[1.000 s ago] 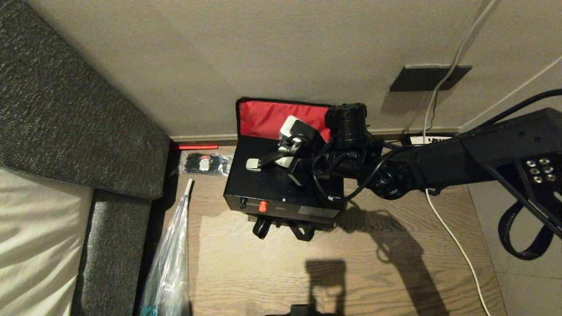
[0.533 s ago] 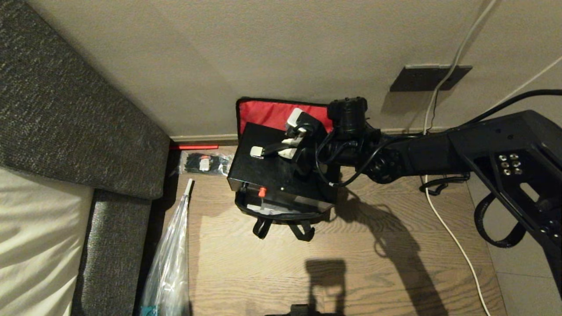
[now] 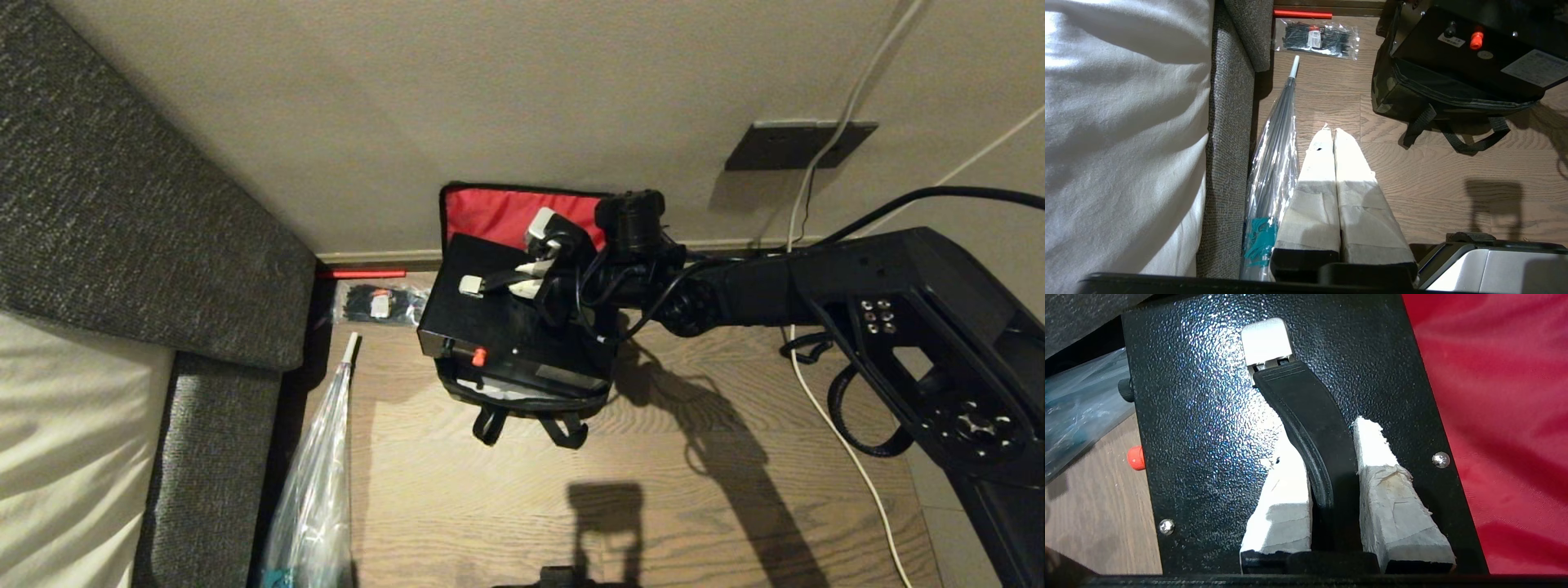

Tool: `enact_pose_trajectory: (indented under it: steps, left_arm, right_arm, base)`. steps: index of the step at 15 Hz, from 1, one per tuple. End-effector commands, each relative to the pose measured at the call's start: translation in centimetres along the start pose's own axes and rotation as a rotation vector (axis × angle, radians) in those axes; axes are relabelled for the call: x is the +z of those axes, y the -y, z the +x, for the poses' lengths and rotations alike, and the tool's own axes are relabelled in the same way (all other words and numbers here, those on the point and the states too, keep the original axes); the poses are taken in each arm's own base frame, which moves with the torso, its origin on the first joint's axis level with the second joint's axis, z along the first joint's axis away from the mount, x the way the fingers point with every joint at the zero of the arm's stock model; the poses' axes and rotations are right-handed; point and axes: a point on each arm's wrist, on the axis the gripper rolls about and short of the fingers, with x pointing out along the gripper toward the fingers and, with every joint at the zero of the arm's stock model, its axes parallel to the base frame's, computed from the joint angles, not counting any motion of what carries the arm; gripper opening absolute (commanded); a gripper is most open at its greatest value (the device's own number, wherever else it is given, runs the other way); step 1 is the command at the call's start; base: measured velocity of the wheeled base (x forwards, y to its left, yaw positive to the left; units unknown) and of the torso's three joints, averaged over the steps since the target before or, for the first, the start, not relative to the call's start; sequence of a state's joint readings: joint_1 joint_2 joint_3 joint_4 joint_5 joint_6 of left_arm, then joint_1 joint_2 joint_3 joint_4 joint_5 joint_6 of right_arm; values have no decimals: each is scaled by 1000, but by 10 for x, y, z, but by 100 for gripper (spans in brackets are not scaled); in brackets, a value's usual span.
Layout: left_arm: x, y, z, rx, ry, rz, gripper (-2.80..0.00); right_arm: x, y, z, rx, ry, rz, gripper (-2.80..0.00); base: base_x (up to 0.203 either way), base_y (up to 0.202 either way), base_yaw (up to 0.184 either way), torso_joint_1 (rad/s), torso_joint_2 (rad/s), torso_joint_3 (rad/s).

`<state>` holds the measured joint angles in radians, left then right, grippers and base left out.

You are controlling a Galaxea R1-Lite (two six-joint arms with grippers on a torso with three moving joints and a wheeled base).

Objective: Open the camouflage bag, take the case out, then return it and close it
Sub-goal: Place the black box back

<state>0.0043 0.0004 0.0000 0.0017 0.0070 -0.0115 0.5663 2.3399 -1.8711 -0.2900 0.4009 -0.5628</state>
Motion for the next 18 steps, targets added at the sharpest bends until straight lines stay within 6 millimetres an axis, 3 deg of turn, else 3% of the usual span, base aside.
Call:
enact_pose_trajectory:
  steps: [1,6,11,18]
  left_arm:
    - [-1,0,0,1,-1,-1,-280]
    - [-1,0,0,1,-2,1,-280]
    - [-1,0,1,3,-9,-1,-280]
    - [-1,0,1,3,-9,-1,-280]
  right_arm:
    - [-8,0,3,17,1,0,-280]
    - [-6,10,-5,5,6,1,-280]
    - [11,15,-17,-11,29,38,-280]
    - [8,12,-23,10,-8,56,-280]
  base:
    - [0,0,0,0,0,0]
    - [0,0,0,0,0,0]
    - [0,0,0,0,0,0]
    - [0,0,0,0,0,0]
